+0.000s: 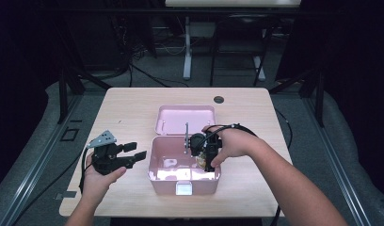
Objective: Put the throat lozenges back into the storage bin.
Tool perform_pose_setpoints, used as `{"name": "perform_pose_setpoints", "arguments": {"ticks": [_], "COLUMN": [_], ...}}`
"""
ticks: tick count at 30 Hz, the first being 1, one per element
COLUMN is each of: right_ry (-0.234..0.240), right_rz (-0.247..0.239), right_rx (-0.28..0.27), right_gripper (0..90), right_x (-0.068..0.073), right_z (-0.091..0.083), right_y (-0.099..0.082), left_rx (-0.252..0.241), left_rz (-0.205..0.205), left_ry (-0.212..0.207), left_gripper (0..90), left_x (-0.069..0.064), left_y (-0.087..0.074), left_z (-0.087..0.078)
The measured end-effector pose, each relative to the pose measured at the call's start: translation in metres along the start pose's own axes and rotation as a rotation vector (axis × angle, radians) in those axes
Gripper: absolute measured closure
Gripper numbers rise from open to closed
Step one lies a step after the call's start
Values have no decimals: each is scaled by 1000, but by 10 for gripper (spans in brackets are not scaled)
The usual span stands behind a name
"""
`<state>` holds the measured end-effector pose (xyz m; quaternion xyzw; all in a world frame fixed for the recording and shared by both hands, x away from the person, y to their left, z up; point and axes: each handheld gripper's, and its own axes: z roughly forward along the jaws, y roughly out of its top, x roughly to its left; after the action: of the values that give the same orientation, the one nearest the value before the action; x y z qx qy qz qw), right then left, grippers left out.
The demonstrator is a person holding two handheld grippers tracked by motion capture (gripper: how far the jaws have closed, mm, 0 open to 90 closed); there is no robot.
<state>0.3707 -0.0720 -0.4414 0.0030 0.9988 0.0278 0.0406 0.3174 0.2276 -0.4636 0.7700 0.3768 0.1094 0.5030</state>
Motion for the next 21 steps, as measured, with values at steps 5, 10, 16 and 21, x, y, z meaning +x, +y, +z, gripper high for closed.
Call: {"name": "perform_pose_setpoints", "arguments": {"ticks": [5,10,16,21], "right_ry": [8,3,18,14], "right_rz": [10,9,4,-26], "right_rx": [-15,-5,-23,-4], "right_gripper": [199,199,199,199], "right_x": [-2,-2,-1,1], "right_z": [7,15,25,30], "right_y": [1,2,3,5], "left_rx": [-2,-2,-4,2], "left_rz": [2,2,1,1], "left_ry": [-1,0,0,0], "left_gripper": [404,404,404,405], "left_x": [1,1,1,1], "left_y": [0,0,0,-1], "left_z": [0,0,0,2]}}
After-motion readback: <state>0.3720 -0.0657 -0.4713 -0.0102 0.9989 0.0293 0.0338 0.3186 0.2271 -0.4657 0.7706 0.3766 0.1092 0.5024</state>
